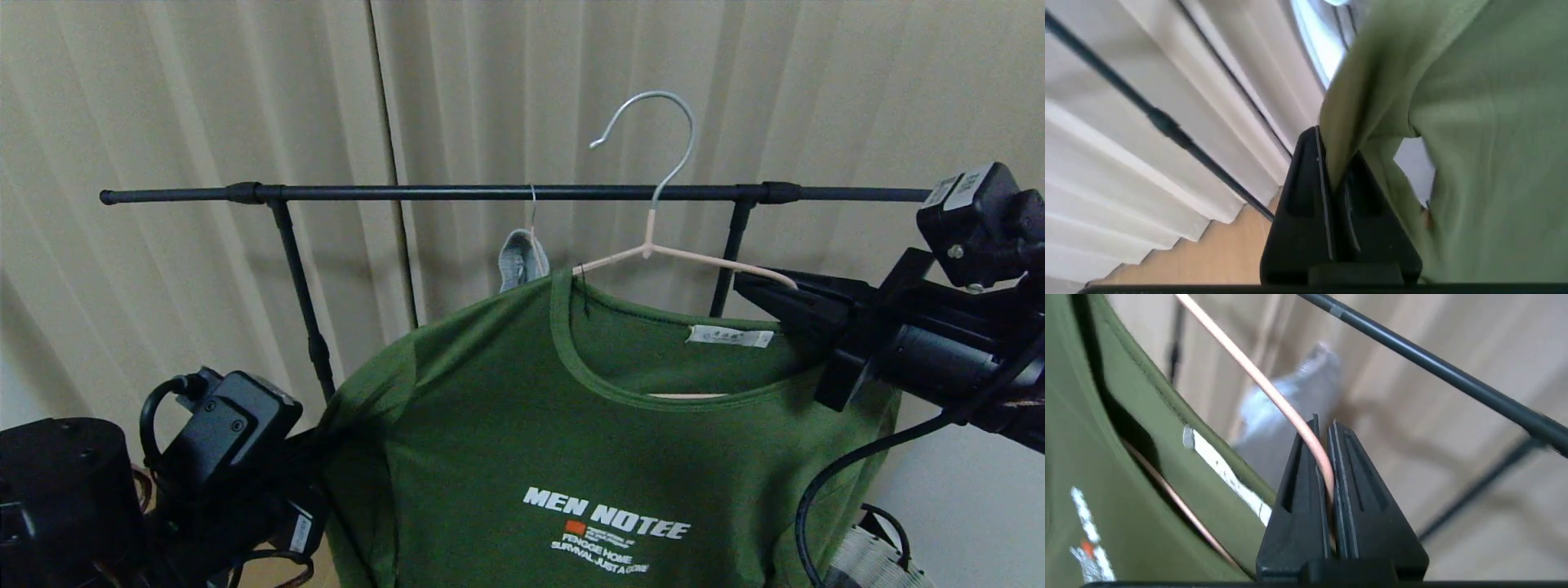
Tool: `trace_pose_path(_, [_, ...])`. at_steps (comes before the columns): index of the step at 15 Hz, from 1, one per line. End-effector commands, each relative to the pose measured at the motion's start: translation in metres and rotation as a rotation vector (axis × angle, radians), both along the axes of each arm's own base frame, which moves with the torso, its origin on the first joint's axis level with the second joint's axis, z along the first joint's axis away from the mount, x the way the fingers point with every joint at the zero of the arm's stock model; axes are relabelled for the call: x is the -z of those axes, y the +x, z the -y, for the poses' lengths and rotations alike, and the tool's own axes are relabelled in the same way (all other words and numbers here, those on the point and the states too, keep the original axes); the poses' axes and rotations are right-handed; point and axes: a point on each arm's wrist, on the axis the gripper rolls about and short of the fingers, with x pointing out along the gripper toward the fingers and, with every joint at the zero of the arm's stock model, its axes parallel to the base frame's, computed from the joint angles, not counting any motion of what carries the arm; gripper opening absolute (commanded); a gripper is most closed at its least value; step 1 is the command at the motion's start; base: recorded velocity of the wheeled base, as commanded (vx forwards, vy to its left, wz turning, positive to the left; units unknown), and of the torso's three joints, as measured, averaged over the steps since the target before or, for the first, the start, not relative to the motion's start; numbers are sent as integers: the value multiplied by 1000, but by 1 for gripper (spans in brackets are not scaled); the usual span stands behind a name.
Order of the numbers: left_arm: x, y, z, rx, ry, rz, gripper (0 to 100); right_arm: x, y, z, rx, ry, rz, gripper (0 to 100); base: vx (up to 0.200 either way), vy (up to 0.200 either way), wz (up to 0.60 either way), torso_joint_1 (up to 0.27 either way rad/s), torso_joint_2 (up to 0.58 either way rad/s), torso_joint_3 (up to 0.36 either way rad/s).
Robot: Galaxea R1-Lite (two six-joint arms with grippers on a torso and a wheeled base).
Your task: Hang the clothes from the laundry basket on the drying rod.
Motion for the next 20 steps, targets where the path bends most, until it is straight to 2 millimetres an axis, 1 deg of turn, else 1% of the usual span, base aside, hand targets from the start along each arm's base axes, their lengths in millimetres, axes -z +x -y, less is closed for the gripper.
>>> trace_pose_path(1, [-8, -3, -12, -49, -20, 39, 0, 4, 12, 14, 81, -12, -16, 0, 0, 0, 0, 0, 0, 0])
trace_pose_path(3, [-10, -8, -21, -80, -29, 58, 0, 6, 19, 24, 133, -17, -22, 0, 0, 0, 0, 0, 0, 0])
trace_pose_path(5, [-7, -11, -21, -74, -24, 47, 0, 6, 21, 24, 134, -17, -22, 0, 0, 0, 0, 0, 0, 0])
trace_pose_path(9, [-4, -10, -19, -63, -17, 32, 0, 5, 21, 24, 133, -16, -19, 0, 0, 0, 0, 0, 0, 0])
trace_pose_path(10, [-3, -10, -19, -60, -16, 30, 100, 5, 21, 24, 133, -16, -19, 0, 0, 0, 0, 0, 0, 0])
trace_pose_path(13, [-6, -10, -18, -52, -28, 39, 100, 5, 21, 24, 134, -16, -19, 0, 0, 0, 0, 0, 0, 0])
trace_pose_path(16, [-3, -15, -19, 7, -51, 23, 100, 6, 20, 25, 143, -19, -22, 0, 0, 0, 0, 0, 0, 0])
trace_pose_path(19, [-12, -32, -25, 51, -211, 37, 100, 10, 24, 44, 244, -41, -41, 0, 0, 0, 0, 0, 0, 0])
trace_pose_path(20, [-14, -34, -27, 48, -233, 47, 100, 11, 23, 47, 260, -46, -54, 0, 0, 0, 0, 0, 0, 0])
